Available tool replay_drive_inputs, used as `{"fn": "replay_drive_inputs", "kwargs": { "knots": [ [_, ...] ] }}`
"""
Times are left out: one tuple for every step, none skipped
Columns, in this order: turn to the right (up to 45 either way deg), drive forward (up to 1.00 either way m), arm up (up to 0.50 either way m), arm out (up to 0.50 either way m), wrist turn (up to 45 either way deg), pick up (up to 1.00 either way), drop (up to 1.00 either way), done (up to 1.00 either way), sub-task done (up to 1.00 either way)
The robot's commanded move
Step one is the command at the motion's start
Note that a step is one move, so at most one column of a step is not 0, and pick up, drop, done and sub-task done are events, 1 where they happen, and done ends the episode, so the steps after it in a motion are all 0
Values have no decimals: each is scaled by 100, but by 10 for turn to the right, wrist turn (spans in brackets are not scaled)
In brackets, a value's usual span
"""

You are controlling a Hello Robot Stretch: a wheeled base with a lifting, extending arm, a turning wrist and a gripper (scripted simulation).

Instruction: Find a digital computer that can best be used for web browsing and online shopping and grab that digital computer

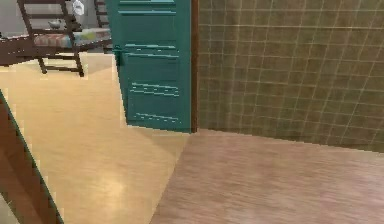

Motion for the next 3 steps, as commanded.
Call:
{"fn": "replay_drive_inputs", "kwargs": {
  "knots": [
    [0,100,0,0,0,0,0,0,0],
    [-270,0,0,0,0,0,0,0,0],
    [0,5,0,0,0,0,0,0,0]
  ]
}}
